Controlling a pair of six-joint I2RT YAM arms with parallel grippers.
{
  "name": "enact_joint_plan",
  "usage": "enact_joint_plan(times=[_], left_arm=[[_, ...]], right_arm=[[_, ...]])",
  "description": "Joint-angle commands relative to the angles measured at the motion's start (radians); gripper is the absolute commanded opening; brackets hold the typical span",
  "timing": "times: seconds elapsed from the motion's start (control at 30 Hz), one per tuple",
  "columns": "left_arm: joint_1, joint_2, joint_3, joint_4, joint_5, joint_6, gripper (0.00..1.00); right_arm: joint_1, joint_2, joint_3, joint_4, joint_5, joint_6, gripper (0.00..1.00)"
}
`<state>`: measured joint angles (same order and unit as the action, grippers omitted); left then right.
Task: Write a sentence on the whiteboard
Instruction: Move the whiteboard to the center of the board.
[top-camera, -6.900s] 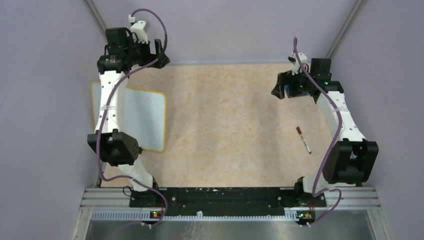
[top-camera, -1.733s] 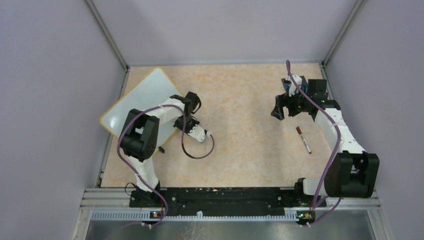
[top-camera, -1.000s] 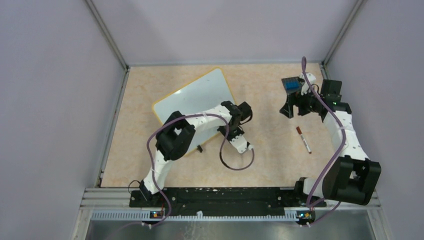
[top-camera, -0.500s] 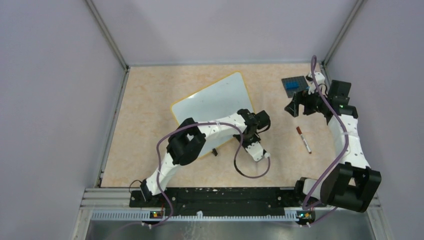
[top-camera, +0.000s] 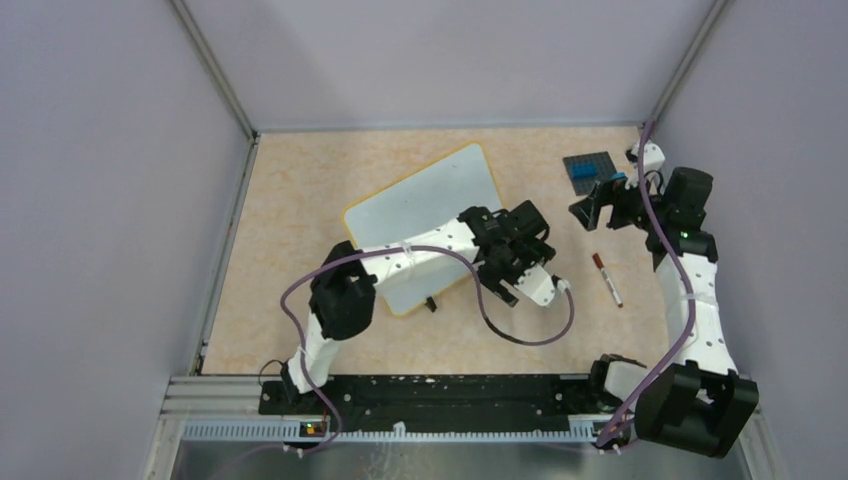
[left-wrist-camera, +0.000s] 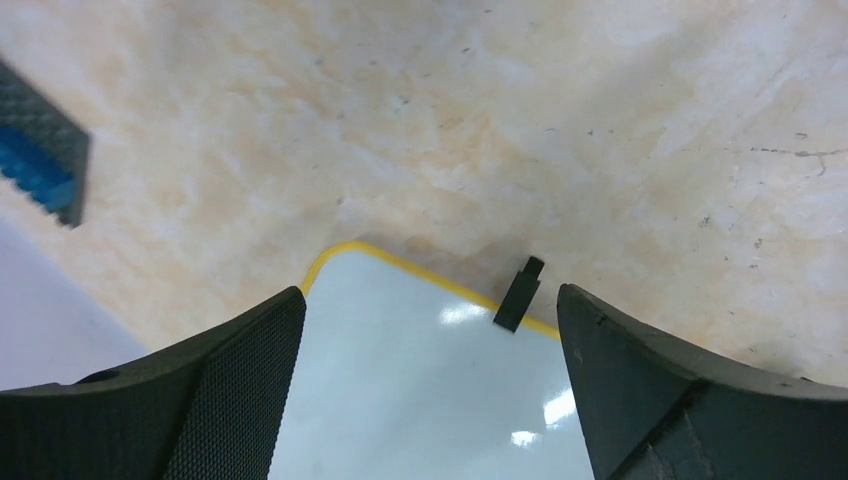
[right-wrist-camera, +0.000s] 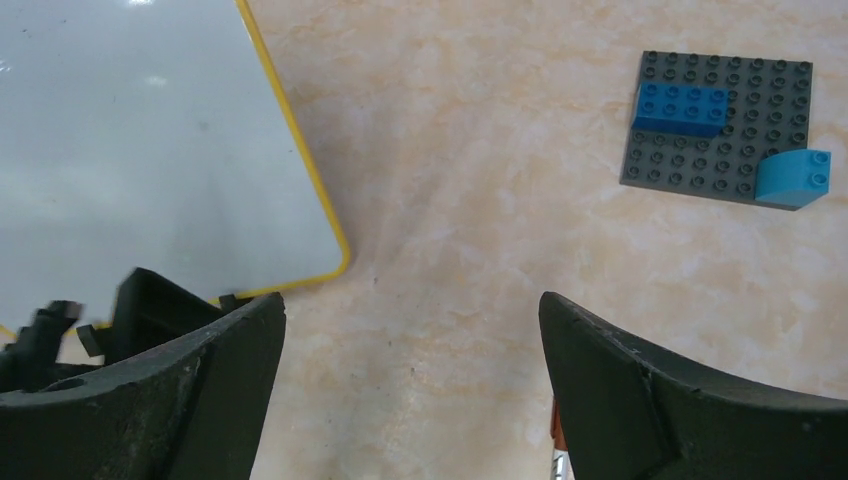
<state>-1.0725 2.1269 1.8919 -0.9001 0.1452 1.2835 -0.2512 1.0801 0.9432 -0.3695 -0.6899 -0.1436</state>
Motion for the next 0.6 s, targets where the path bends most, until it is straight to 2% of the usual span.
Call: enact_joint_plan(times=[0.0, 0.17, 0.3, 0.37, 0.43, 0.5, 0.57], left_arm=[[0.025, -0.197, -0.051, 0.087, 0.079, -0.185, 0.99], [0.114, -0.283, -0.021, 0.106, 0.129, -0.416, 0.99], [0.264, -0.317, 0.081, 0.077, 0.257, -0.666, 0.99], [0.358, -0.35, 0.095, 0.094, 0.316, -0.812, 0.99], [0.44, -0.405, 0.059, 0.178, 0.351, -0.943, 0.99], [0.502, -0.47, 0.013, 0.255, 0.322, -1.057, 0.99], [0.538, -0.536, -0.031, 0.312, 0.216, -1.162, 0.99]], right_arm=[[-0.014, 0.016, 0.082, 0.022, -0.035, 0.04, 0.93], [-0.026, 0.092, 0.198, -0.028, -0.098, 0.091, 0.92], [-0.006, 0.164, 0.228, -0.095, -0.124, 0.049, 0.9], [0.044, 0.185, 0.217, -0.136, -0.067, -0.001, 0.88], [0.116, 0.188, 0.186, -0.139, 0.014, -0.042, 0.88], [0.201, 0.189, 0.161, -0.132, 0.109, -0.069, 0.9], [0.287, 0.196, 0.142, -0.116, 0.192, -0.075, 0.91]])
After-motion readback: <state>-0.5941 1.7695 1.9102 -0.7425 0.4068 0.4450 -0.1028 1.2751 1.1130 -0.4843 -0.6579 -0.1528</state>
